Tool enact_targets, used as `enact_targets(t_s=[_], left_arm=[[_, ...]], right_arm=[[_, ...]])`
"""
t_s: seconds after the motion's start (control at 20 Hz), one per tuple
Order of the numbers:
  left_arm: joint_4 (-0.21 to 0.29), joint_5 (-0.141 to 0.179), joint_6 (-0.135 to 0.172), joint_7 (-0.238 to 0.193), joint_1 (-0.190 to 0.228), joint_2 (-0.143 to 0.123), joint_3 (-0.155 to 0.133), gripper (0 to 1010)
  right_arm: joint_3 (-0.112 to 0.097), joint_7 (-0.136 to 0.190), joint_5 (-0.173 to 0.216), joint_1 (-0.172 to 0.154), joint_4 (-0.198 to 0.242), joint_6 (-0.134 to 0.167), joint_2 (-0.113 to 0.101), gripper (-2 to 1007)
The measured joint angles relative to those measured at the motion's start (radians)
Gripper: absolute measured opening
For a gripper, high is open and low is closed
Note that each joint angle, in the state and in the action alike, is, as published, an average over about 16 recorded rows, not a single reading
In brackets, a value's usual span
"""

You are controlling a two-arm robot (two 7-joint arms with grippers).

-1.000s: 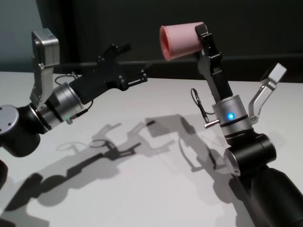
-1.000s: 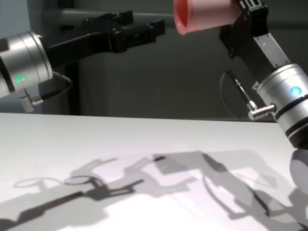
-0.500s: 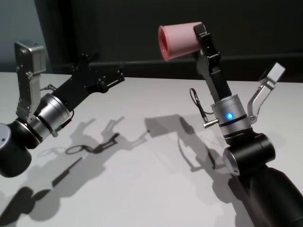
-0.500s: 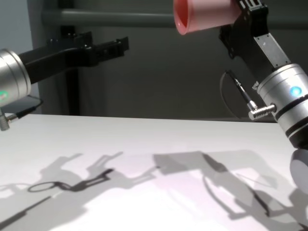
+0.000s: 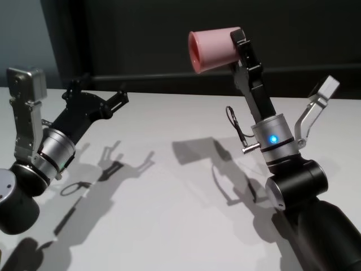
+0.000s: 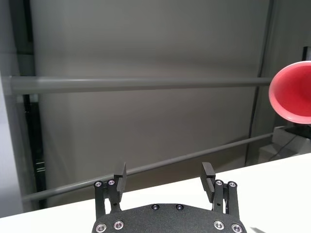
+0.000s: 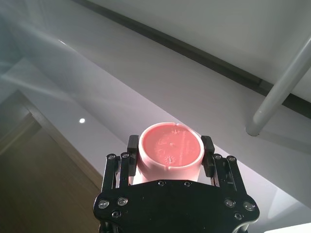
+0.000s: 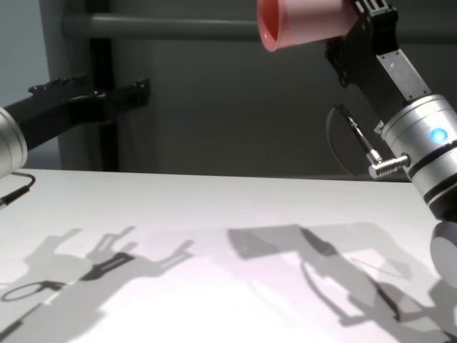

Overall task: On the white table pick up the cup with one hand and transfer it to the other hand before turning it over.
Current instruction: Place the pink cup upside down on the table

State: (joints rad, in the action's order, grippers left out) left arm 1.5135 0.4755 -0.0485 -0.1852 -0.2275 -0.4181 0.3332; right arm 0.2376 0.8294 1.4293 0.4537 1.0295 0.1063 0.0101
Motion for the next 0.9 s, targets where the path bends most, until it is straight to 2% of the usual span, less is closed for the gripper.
enact_targets(t_s=[0.4, 0.65, 0.9], left_arm=[[0.038, -0.056, -0.002, 0.122, 0.070, 0.044, -0.034, 1003], [0.051, -0.085, -0.001, 0.166, 0.101, 0.070, -0.043, 1003], [0.058, -0.112, 0.006, 0.191, 0.125, 0.089, -0.046, 1003]], right_arm=[[0.000, 0.000, 0.000, 0.000, 0.000, 0.000, 0.000, 737], [0.000, 0.000, 0.000, 0.000, 0.000, 0.000, 0.000, 737], [0.000, 0.000, 0.000, 0.000, 0.000, 0.000, 0.000, 737]])
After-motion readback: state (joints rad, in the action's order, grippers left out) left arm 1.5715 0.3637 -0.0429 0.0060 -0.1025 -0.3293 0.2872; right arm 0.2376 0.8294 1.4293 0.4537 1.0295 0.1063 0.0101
